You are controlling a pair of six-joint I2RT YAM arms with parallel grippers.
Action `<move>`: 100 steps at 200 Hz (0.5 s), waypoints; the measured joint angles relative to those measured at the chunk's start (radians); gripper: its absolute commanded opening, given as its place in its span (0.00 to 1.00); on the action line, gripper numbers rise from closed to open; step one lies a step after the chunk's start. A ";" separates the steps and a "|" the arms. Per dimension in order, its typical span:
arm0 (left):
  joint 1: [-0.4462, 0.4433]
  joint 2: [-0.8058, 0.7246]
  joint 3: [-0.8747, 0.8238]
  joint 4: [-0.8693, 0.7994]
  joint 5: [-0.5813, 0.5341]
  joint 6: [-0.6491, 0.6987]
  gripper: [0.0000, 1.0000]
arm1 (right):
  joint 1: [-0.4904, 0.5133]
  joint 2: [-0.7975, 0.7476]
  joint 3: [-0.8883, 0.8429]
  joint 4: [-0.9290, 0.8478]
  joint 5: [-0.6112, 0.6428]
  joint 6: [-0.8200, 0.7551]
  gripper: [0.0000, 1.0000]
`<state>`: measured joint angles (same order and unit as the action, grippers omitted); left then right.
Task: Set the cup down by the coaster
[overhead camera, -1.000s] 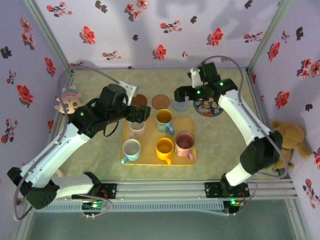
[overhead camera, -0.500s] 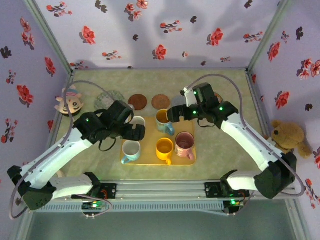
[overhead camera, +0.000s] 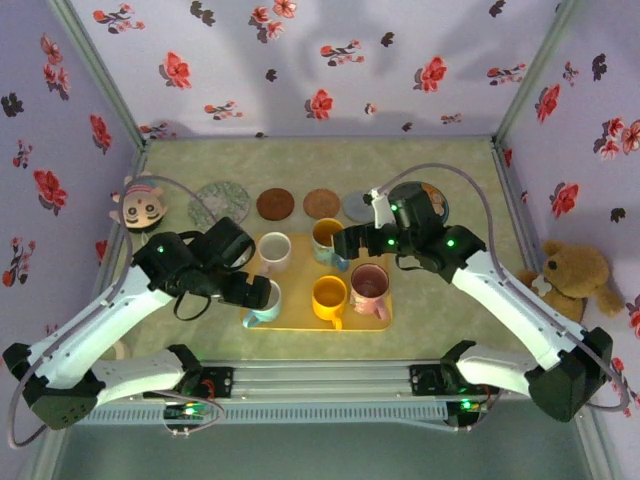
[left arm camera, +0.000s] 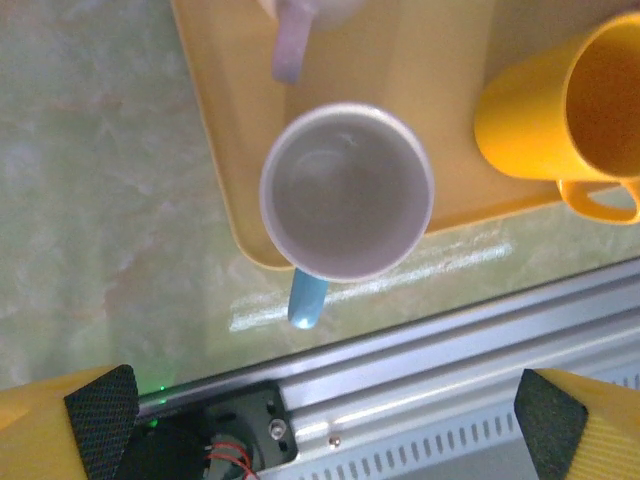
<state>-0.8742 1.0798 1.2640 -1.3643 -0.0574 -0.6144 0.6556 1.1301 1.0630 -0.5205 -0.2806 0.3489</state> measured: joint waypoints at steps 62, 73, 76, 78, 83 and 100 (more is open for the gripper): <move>0.000 0.012 -0.159 0.047 0.098 -0.025 0.98 | 0.002 -0.112 -0.101 -0.004 -0.016 -0.050 1.00; 0.000 0.011 -0.193 0.058 0.108 -0.038 0.97 | 0.002 -0.130 -0.129 -0.003 -0.017 -0.051 1.00; 0.000 0.010 -0.203 0.060 0.111 -0.041 0.97 | 0.002 -0.136 -0.139 -0.003 -0.019 -0.051 1.00; 0.000 0.009 -0.209 0.063 0.112 -0.043 0.97 | 0.002 -0.138 -0.143 -0.002 -0.020 -0.051 1.00; 0.000 0.007 -0.220 0.068 0.114 -0.048 0.97 | 0.002 -0.150 -0.160 0.000 -0.024 -0.051 1.00; 0.000 -0.001 -0.246 0.085 0.121 -0.066 0.97 | 0.002 -0.183 -0.213 0.011 -0.036 -0.049 1.00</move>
<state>-0.8745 1.0786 1.0176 -1.2793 0.0639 -0.6800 0.6579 0.9474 0.8501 -0.5095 -0.3168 0.2996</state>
